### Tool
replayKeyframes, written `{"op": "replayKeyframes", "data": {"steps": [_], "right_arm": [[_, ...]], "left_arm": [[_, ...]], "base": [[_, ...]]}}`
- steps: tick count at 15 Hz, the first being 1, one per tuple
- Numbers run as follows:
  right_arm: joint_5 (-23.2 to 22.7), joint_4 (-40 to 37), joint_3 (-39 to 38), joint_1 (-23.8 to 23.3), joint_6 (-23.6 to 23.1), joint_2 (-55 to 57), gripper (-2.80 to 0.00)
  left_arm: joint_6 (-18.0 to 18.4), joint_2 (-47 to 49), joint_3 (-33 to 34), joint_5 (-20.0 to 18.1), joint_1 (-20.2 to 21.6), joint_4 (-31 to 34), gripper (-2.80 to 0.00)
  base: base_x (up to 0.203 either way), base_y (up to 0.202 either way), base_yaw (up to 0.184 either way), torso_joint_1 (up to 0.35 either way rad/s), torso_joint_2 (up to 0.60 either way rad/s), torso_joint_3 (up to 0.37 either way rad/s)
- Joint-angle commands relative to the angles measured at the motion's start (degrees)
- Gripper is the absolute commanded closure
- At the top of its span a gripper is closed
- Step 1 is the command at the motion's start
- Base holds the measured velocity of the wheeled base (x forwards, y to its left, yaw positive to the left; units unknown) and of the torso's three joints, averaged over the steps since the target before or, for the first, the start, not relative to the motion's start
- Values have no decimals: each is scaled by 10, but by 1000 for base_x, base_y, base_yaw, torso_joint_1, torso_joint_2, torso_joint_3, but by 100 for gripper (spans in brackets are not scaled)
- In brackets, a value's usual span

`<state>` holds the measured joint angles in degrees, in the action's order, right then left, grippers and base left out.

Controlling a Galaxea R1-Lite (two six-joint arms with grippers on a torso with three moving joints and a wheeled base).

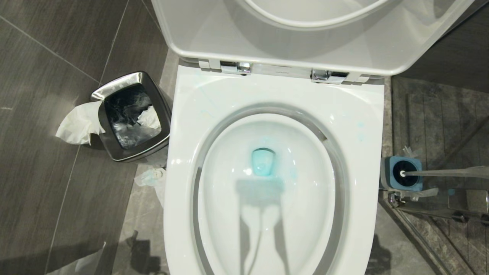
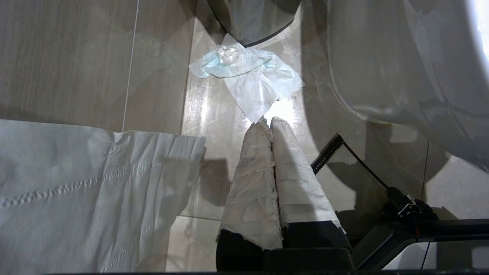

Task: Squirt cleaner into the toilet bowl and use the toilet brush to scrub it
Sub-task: Scrub the toilet bowl

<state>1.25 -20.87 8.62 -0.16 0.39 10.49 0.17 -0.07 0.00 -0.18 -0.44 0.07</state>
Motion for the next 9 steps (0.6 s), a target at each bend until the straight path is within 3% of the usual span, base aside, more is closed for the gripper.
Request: {"op": "replayKeyframes", "data": {"steps": [1, 7, 9], "right_arm": [[2, -9, 13, 0, 0, 33, 0], [32, -186, 239, 0, -1, 206, 0], [37, -208, 276, 0, -1, 254, 0]], "left_arm": [[0, 1, 0, 0, 0, 0, 0], [0, 1, 0, 0, 0, 0, 0], [-1, 1, 0, 0, 0, 0, 0]], "base": [[0, 0, 0, 0, 0, 0], [0, 0, 0, 0, 0, 0], [0, 0, 0, 0, 0, 0]]}}
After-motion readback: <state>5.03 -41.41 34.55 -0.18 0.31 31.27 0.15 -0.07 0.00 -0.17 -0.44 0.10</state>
